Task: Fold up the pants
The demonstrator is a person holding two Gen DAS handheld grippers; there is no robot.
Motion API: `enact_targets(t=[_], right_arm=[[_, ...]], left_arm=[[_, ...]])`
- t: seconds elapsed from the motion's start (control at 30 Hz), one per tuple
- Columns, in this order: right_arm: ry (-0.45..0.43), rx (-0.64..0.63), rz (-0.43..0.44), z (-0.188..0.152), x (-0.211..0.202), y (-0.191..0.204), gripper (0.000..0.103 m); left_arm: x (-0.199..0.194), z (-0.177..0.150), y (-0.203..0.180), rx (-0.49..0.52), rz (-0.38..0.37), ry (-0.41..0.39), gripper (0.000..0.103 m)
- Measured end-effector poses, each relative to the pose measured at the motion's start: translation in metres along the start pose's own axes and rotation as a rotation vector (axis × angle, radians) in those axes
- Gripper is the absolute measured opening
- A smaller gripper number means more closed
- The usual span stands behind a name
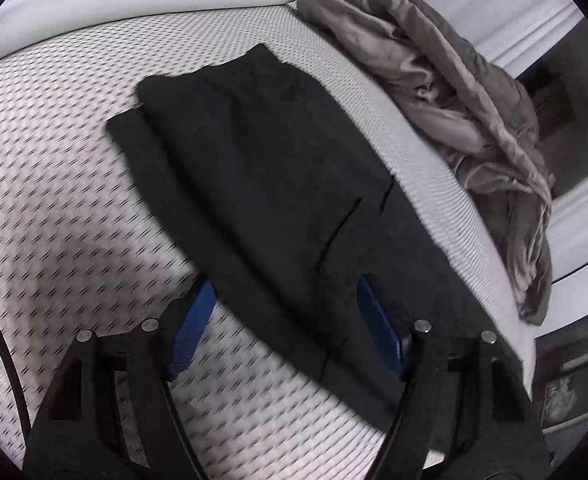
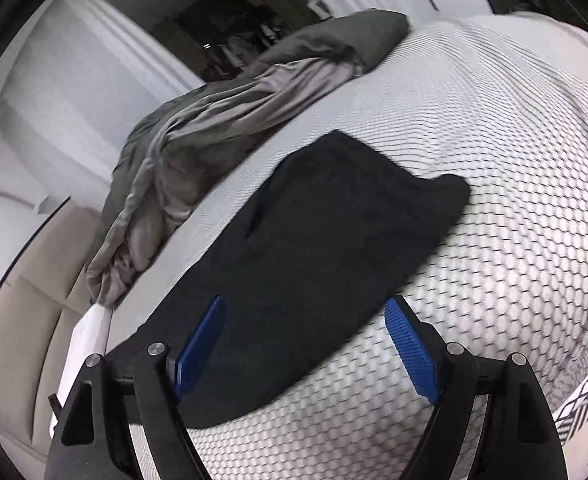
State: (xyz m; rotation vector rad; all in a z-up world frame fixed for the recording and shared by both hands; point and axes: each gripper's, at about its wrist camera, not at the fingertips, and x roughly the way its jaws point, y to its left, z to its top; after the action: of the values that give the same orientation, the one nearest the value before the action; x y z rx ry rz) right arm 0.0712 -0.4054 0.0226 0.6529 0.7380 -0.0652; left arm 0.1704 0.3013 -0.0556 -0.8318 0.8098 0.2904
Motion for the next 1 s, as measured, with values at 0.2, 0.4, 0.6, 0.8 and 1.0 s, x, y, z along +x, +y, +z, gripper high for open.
enact_targets(t=[0.2, 0.4, 0.6, 0.8, 1.0], right_arm=[[0.022, 0.104, -0.065, 0.006, 0.005, -0.032, 0.084], [0.056, 0.23, 0.099, 0.015, 0.017, -0.055, 0.083], [0.056, 0.254, 0.115, 0.03, 0.067, -0.051, 0.025], [-0.046, 0.198, 0.07, 0.03, 0.031, -0.041, 0.001], [0.077, 0.152, -0.02, 0.009, 0.011, -0.061, 0.018]], left_arm=[[0.015, 0.005, 0.004, -0.036, 0.038, -0.061, 0.004], [-0.032, 0.005, 0.021, 0.026, 0.043, -0.131, 0.003], [-0.035, 0.004, 0.044, 0.011, 0.051, -0.095, 0.003], [-0.053, -0.011, 0.04, 0.085, 0.037, -0.094, 0.003], [-0.066, -0.032, 0.05, 0.181, 0.187, -0.087, 0.029]])
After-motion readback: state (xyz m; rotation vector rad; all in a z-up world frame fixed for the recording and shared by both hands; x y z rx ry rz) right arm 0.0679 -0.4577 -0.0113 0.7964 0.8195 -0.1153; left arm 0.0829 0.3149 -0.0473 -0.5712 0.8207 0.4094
